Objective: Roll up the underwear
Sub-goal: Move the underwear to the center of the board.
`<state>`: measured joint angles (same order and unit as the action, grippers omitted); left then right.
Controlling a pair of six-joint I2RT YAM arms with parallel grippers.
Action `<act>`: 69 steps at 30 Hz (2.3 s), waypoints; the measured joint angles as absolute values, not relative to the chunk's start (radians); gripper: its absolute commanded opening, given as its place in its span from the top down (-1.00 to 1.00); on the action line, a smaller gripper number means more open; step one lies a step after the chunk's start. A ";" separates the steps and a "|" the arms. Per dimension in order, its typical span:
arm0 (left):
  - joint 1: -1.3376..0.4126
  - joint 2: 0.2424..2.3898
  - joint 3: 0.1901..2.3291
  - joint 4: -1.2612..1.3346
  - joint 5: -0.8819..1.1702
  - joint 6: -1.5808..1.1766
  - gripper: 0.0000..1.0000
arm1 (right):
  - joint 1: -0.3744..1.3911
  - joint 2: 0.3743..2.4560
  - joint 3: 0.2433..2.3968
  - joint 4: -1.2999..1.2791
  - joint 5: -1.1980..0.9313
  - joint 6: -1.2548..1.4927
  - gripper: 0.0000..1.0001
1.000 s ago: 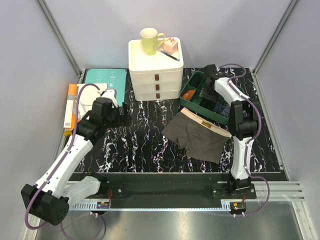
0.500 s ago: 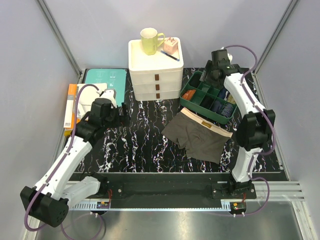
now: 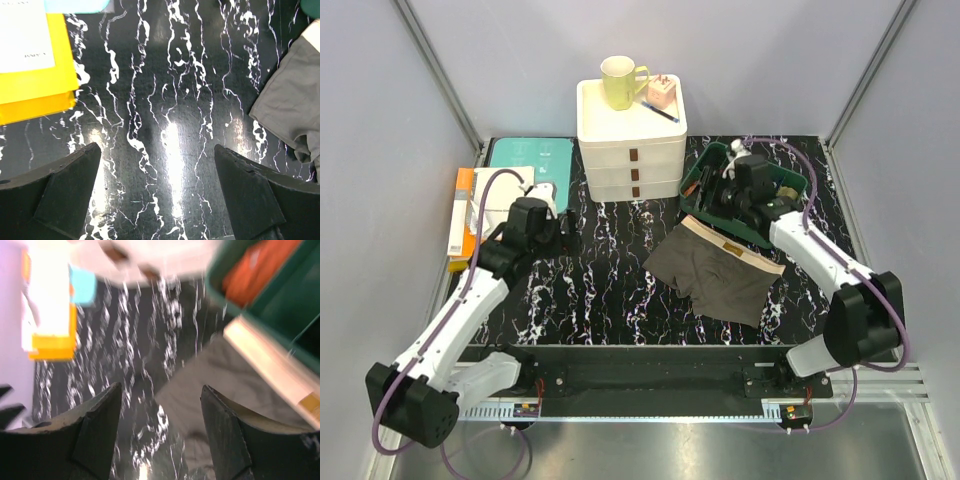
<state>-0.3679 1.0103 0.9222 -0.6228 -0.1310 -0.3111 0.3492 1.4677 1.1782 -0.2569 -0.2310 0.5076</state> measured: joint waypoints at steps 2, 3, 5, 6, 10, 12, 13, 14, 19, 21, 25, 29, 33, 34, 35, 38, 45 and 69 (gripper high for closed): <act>-0.368 1.033 0.922 -0.618 -0.115 -0.318 -0.98 | 0.377 1.486 1.108 -0.233 -0.252 0.521 -0.42; -0.368 1.044 0.922 -0.615 -0.104 -0.323 -0.98 | 0.394 1.499 1.088 -0.224 -0.257 0.522 -0.42; -0.368 1.058 0.922 -0.607 -0.078 -0.326 -0.98 | 0.429 1.536 1.063 -0.200 -0.262 0.525 -0.42; -0.368 1.064 0.922 -0.604 -0.068 -0.326 -0.98 | 0.441 1.553 1.057 -0.189 -0.264 0.526 -0.42; -0.368 1.068 0.922 -0.601 -0.050 -0.316 -0.98 | 0.453 1.615 1.052 -0.148 -0.253 0.529 -0.42; -0.367 1.062 0.922 -0.601 -0.049 -0.302 -0.98 | 0.453 1.655 1.054 -0.125 -0.243 0.531 -0.42; -0.367 1.056 0.922 -0.601 -0.054 -0.292 -0.98 | 0.453 1.679 1.057 -0.121 -0.239 0.533 -0.42; -0.367 1.045 0.922 -0.601 -0.064 -0.279 -0.98 | 0.454 1.711 1.063 -0.115 -0.228 0.535 -0.42; -0.367 0.990 0.922 -0.601 -0.136 -0.250 -0.98 | 0.463 1.832 1.088 -0.112 -0.182 0.541 -0.42; -0.366 0.983 0.922 -0.601 -0.146 -0.244 -0.98 | 0.469 1.868 1.102 -0.110 -0.174 0.547 -0.42; -0.366 0.982 0.922 -0.601 -0.160 -0.239 -0.98 | 0.487 1.905 1.150 -0.104 -0.159 0.549 -0.42; -0.366 0.981 0.922 -0.601 -0.168 -0.236 -0.98 | 0.527 1.943 1.193 -0.093 -0.159 0.557 -0.42; -0.365 0.981 0.922 -0.601 -0.173 -0.236 -0.98 | 0.579 1.990 1.248 -0.081 -0.173 0.564 -0.42; -0.365 0.981 0.922 -0.601 -0.174 -0.236 -0.98 | 0.596 2.004 1.264 -0.073 -0.181 0.566 -0.42; -0.364 0.981 0.922 -0.601 -0.175 -0.236 -0.98 | 0.613 2.019 1.280 -0.068 -0.189 0.566 -0.42; -0.364 0.981 0.922 -0.601 -0.179 -0.236 -0.98 | 0.669 2.060 1.325 -0.048 -0.230 0.566 -0.41; -0.361 0.981 0.922 -0.601 -0.189 -0.236 -0.98 | 0.786 2.114 1.369 -0.004 -0.363 0.553 -0.38; -0.361 0.964 0.897 -0.601 -0.151 -0.364 -0.98 | 0.809 1.626 1.085 -0.171 -0.317 0.510 -0.52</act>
<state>-0.3607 0.9642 0.8974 -0.6006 -0.1509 -0.3641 0.8085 1.6264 1.0847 -0.1711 -0.3168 0.5102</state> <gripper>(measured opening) 0.985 0.757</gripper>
